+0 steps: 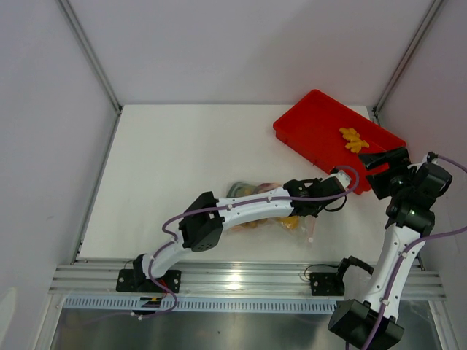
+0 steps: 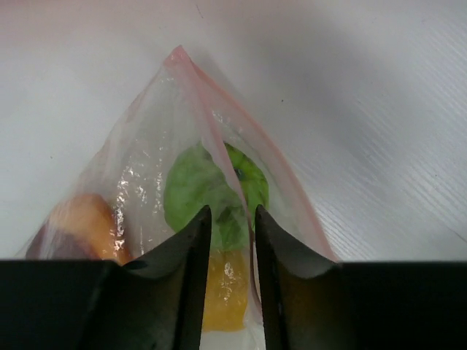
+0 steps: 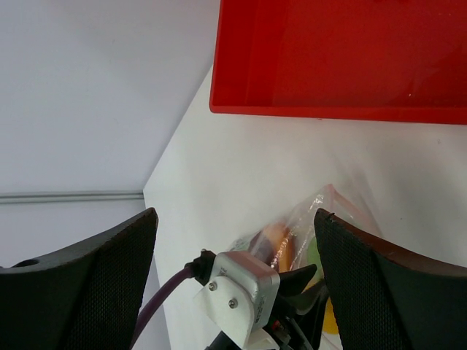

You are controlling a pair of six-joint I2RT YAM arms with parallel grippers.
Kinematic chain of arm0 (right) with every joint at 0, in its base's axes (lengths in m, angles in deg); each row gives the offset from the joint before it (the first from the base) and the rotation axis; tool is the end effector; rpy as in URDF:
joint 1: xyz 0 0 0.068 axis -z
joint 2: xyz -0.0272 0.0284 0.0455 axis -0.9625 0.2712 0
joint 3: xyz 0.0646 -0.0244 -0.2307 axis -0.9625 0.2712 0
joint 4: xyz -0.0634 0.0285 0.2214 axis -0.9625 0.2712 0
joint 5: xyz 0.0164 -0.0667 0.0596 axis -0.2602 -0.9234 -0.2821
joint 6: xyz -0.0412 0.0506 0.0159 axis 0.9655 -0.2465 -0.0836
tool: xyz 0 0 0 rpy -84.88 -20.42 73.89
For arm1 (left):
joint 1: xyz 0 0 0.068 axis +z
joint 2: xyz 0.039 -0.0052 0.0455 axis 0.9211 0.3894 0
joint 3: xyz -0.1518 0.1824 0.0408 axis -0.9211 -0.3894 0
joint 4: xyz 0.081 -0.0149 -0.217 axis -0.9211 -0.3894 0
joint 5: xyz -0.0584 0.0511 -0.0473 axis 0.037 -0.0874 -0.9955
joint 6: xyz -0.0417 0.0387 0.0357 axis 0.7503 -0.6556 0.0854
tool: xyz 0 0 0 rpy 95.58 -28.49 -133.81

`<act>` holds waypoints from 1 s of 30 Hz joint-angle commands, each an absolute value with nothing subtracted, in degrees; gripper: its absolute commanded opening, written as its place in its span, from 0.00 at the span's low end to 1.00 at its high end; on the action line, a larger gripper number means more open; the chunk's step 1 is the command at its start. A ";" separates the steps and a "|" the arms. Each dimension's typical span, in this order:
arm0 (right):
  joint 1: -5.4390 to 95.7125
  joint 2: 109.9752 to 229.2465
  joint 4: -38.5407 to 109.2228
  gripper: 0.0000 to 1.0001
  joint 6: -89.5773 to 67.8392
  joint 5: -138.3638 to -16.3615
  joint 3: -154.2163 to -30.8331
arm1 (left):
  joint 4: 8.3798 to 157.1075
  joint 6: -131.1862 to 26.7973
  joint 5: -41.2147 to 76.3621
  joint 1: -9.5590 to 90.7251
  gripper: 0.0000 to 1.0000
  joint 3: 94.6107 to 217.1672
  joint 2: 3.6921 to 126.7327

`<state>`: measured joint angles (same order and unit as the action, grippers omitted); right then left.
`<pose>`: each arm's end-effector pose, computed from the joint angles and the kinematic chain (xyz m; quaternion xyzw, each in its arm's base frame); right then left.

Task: Place the food in the zip-top bag and seal the zipper
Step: Pick up the zipper food storage bag at the center of the board.

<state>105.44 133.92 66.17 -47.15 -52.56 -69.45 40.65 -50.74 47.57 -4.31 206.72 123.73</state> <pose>0.1610 -0.0639 0.3150 0.3660 0.7344 0.2874 0.4940 0.1717 -0.4476 0.2021 0.3962 0.8388 -0.0892 0.3626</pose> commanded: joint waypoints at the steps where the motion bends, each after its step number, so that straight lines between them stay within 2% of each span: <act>1: 105.82 133.18 63.84 0.89 -47.65 -51.25 -68.22 | 41.18 -52.44 50.00 -4.55 0.28 208.44 123.84; 3: 105.82 133.18 63.75 0.90 -47.56 -51.25 -67.87 | 41.18 -52.61 50.27 -4.37 0.20 208.44 123.49; 4: 105.82 133.18 63.58 0.89 -47.65 -51.34 -67.52 | 41.35 -52.61 50.36 -4.29 0.07 208.70 123.31; 5: 105.82 133.09 63.40 0.89 -47.56 -51.25 -67.34 | 41.27 -52.61 50.70 -4.20 0.01 208.53 122.88; 14: 105.82 134.23 62.78 0.89 -46.51 -51.96 -65.50 | 38.28 -51.82 48.52 -0.69 0.01 209.05 116.82; 24: 104.85 139.50 60.06 0.89 -43.53 -50.03 -65.06 | 38.19 -51.30 34.02 5.20 0.00 208.44 104.42; 30: 94.85 143.80 59.27 0.84 -41.85 -50.11 -65.67 | 39.77 -50.59 29.36 7.75 0.01 209.76 100.11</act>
<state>99.37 142.35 61.62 -43.98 -51.51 -65.01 36.89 -51.57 34.17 7.18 207.24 103.34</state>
